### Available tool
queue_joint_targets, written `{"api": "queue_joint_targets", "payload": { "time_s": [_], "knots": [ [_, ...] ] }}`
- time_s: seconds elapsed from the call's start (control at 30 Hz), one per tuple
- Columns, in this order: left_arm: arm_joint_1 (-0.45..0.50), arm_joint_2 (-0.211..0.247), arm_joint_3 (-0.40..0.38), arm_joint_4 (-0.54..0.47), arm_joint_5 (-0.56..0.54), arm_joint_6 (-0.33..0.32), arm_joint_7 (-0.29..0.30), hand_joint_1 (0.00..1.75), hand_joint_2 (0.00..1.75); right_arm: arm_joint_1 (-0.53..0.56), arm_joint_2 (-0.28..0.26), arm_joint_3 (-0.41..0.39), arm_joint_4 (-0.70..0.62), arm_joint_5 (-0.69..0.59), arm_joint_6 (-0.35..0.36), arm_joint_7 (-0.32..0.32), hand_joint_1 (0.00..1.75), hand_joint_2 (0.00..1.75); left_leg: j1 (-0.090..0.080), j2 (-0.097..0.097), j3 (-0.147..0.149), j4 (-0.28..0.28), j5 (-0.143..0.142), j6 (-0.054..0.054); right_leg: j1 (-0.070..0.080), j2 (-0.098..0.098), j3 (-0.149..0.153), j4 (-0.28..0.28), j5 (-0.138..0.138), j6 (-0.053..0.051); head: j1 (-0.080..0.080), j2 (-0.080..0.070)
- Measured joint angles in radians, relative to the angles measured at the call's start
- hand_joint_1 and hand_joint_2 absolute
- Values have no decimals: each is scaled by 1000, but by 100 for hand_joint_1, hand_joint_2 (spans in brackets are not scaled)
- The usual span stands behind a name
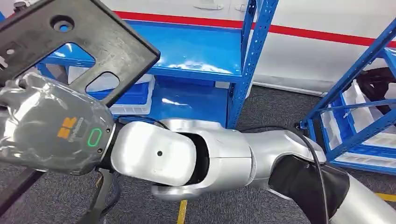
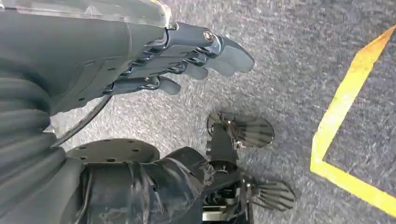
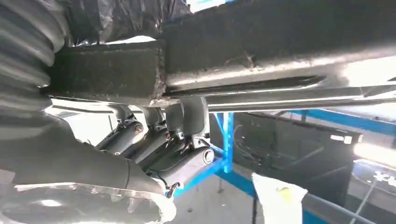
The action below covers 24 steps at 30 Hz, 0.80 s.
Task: Take the parts from the cabinet and place them on the table.
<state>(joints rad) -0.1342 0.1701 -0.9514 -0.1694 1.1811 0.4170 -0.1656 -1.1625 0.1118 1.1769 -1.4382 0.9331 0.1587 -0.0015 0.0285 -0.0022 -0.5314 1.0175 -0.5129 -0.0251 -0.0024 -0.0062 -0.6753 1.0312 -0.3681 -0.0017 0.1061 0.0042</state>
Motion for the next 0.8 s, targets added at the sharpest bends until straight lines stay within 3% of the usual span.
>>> {"api": "queue_joint_targets", "payload": {
  "time_s": [0.03, 0.07, 0.1, 0.17, 0.2, 0.23, 0.27, 0.3, 0.33, 0.37, 0.4, 0.43, 0.47, 0.5, 0.8],
  "knots": [
    [1, 0, 0, 0, 0, 0, 0, 0, 175, 0, 0, 0, 0, -1, 0, 0, 175, 175, 5, 2, -4, -5, 8, 13, 0, 1, -3, 1, 3, 5, 0, 0],
    [1, 0, 0, 0, 1, 0, 0, 0, 175, -1, 0, 0, 0, -2, 0, 0, 175, 175, 5, 4, -5, -5, 15, 22, -7, 1, -12, 19, -21, 10, 0, 0],
    [1, 0, 0, 0, 2, 0, 0, 0, 175, -1, 0, 0, 0, -2, 1, 1, 175, 175, 5, 4, -10, -5, 20, 30, -6, 2, -30, 68, -64, 14, 5, 0],
    [2, 0, 0, 0, 3, 0, -2, 0, 175, 1, 0, 0, 0, -3, 1, 1, 175, 175, 2, 4, -23, -5, 28, 40, -6, 3, -96, 237, -154, 20, 14, 0],
    [4, 0, 0, 0, 4, 0, -6, 0, 175, 2, -1, 0, 0, -3, 1, 1, 175, 175, 1, 4, -28, -4, 32, 41, -6, 3, -119, 304, -179, 20, 15, 0],
    [6, 1, 0, 0, 5, -1, -8, 0, 175, 3, -1, 0, 0, -4, 2, 2, 175, 175, -1, 4, -31, -4, 34, 41, -6, 3, -121, 323, -178, 17, 17, 0],
    [8, 1, 0, 0, 6, -2, -9, 0, 175, 3, -1, 0, 0, -4, 2, 1, 175, 175, -4, 3, -32, -4, 35, 42, -5, 4, -100, 294, -157, 12, 18, 0],
    [9, 1, 0, 0, 6, -2, -10, 0, 175, 3, -1, 0, 0, -4, 2, 1, 175, 175, -7, 2, -31, -4, 35, 42, -1, 4, -57, 228, -122, 4, 19, 0],
    [9, 1, 0, 0, 6, -3, -10, 0, 175, 1, -1, 0, 0, -6, 2, 2, 175, 175, -12, 0, -28, -4, 35, 42, 3, 4, -1, 131, -79, -11, 20, 0],
    [9, -1, 0, 0, 6, -4, -12, 0, 175, 0, -1, 0, 0, -8, 3, 2, 175, 175, -12, -1, -26, -4, 34, 42, 14, 8, 45, 39, -47, -34, 22, 0],
    [9, -14, 0, 0, 10, -7, -14, 0, 175, 0, -1, 0, 0, -10, 4, 2, 175, 175, -16, 0, -34, -3, 36, 36, 17, 7, 62, 21, -61, -55, 10, 0],
    [7, -8, 0, 0, 11, -8, -15, 0, 175, -3, -1, 0, 0, -12, 6, 3, 175, 175, -8, 0, -38, -4, 39, 31, 20, 6, 56, 5, -52, -51, 15, 0],
    [7, -6, 0, 1, 13, -10, -15, 0, 175, -2, -1, 0, 0, -14, 7, 3, 175, 175, -12, 1, -42, 3, 32, 34, 19, 5, 61, -12, -57, -40, 18, 0],
    [8, -6, 0, 1, 14, -14, -16, 0, 175, -1, 0, 0, 0, -16, 8, 3, 175, 175, -9, 2, -44, 3, 32, 35, 17, 6, 60, -10, -58, -4, 21, 0],
    [12, -7, -1, 1, 17, -19, -11, 0, 175, 0, 2, 0, 0, -19, 10, 7, 175, 175, -9, 2, -37, -10, 37, 28, 17, 6, 60, -9, -63, -11, 20, 0]
  ]
}}
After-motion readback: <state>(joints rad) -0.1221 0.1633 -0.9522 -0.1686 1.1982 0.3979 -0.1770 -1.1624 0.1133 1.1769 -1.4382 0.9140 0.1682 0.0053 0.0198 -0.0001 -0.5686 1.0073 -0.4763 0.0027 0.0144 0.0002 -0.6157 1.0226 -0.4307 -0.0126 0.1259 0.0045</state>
